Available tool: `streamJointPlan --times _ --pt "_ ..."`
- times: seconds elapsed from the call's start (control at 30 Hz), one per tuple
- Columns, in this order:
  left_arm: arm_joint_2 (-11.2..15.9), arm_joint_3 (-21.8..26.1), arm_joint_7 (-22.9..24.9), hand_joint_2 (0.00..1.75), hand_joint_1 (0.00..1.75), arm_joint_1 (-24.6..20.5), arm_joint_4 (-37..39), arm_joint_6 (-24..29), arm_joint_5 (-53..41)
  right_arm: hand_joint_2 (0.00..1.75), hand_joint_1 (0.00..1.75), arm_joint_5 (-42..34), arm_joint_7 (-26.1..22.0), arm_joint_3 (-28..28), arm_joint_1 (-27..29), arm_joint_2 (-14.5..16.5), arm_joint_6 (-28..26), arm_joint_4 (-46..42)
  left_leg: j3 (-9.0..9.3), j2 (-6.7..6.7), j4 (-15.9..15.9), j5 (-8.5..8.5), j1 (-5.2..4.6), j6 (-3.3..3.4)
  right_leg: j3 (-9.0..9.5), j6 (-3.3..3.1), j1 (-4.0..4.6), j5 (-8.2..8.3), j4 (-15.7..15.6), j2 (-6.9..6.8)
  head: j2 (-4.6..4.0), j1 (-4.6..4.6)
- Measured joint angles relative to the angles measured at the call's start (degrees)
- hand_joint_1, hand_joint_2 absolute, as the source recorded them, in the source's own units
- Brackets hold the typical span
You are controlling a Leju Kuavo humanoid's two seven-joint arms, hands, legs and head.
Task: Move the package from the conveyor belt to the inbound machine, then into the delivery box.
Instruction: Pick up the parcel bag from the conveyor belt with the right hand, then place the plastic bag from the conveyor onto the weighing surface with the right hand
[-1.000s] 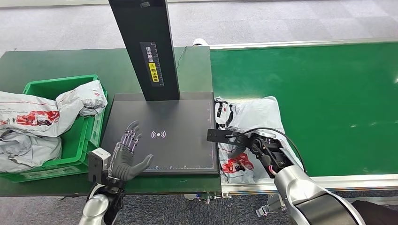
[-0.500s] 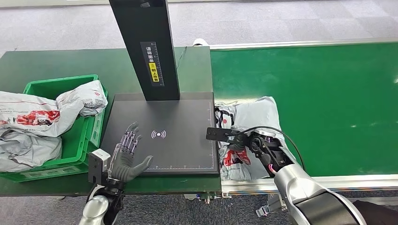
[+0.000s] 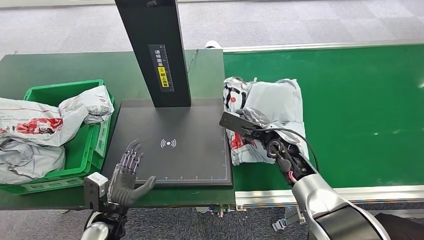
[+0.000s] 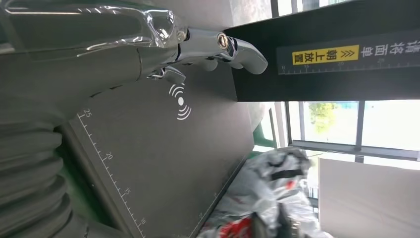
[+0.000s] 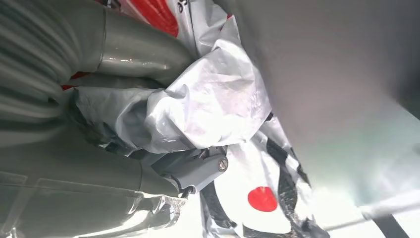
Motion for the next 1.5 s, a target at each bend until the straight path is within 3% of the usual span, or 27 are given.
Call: streamJointPlan --times 0.33,0.63,0.93,1.17,1.5 --pt "0.0 1.0 -1.6 1.75 0.0 1.0 -1.4 -0.5 -0.6 1.75 1.75 -8.0 -9.8 -3.8 3.3 1.2 -11.1 -12.8 -0.01 -0.1 0.0 0.0 0.0 0.0 0.0 0.0 -0.01 0.0 0.0 -0.02 0.0 0.0" --pt "0.0 1.5 -2.3 1.75 0.0 0.9 -1.4 -0.7 -1.1 1.75 1.75 -9.4 -12.1 -5.9 6.1 1.4 -12.4 -20.5 0.0 -0.09 0.0 0.0 0.0 0.0 0.0 0.0 -0.01 0.0 0.0 -0.02 0.0 0.0" --pt "0.0 1.5 -3.4 1.75 0.0 -1.1 -1.3 -0.7 -1.9 1.75 1.75 -10.3 -14.8 -4.0 7.5 2.6 -2.1 -23.0 -0.02 -0.08 0.0 0.0 0.0 0.0 0.0 0.0 0.0 0.0 0.0 -0.02 0.0 0.0" --pt "0.1 1.5 -3.3 1.75 0.0 -2.0 -0.6 -1.0 -1.8 1.75 1.75 -8.9 -18.4 3.5 8.5 3.6 4.3 -23.0 -0.02 -0.08 0.0 0.0 0.0 0.0 0.0 0.0 0.0 -0.01 0.0 -0.02 0.0 0.0" --pt "0.4 1.5 -3.4 1.75 0.0 -2.1 0.3 -1.0 -1.3 1.75 1.75 -8.5 -19.5 12.6 8.4 3.4 8.3 -23.0 -0.03 -0.09 0.0 0.0 0.0 0.0 0.0 0.0 0.0 -0.01 0.0 -0.02 0.0 0.0"
